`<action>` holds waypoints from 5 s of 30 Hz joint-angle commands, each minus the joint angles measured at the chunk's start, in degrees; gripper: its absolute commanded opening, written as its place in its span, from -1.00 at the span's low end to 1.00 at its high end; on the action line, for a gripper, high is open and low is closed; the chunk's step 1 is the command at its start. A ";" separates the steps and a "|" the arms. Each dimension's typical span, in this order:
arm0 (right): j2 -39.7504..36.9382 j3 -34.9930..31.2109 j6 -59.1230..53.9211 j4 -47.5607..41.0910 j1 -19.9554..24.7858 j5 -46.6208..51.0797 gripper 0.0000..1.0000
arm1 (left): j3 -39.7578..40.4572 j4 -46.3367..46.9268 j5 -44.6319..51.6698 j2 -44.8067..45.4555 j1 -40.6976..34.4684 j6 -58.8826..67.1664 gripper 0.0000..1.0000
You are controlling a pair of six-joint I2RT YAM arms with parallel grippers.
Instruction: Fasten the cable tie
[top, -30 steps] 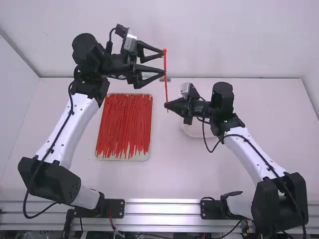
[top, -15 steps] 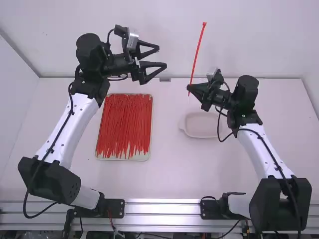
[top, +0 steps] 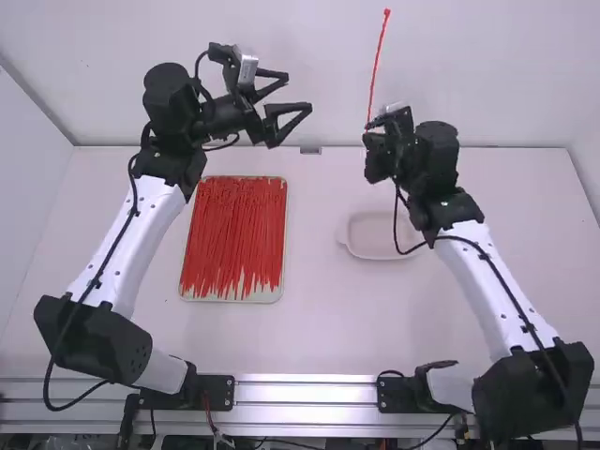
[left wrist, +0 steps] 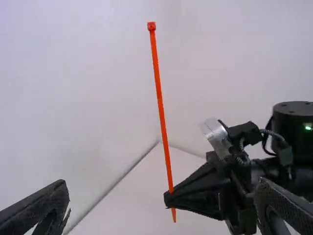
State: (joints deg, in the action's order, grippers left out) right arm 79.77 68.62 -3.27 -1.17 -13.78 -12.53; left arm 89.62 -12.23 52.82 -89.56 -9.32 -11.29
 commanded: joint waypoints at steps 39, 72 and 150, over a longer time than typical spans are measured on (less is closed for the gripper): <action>0.50 -0.90 9.97 -9.20 -36.30 81.42 -1.00 | 0.74 -10.49 -1.33 0.13 -3.17 -17.90 0.99; 0.50 -0.90 11.02 -11.08 -40.35 78.38 -1.00 | 0.74 -15.06 -2.99 0.13 -4.66 -21.51 0.31; -2.73 -0.90 9.84 23.30 4.46 -55.04 0.65 | 0.72 -3.34 27.78 0.13 3.67 -2.86 -0.96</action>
State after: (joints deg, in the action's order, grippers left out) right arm 75.50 67.72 -0.82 20.75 -9.63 -59.02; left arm 89.62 -15.05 78.02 -89.56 -4.54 -15.77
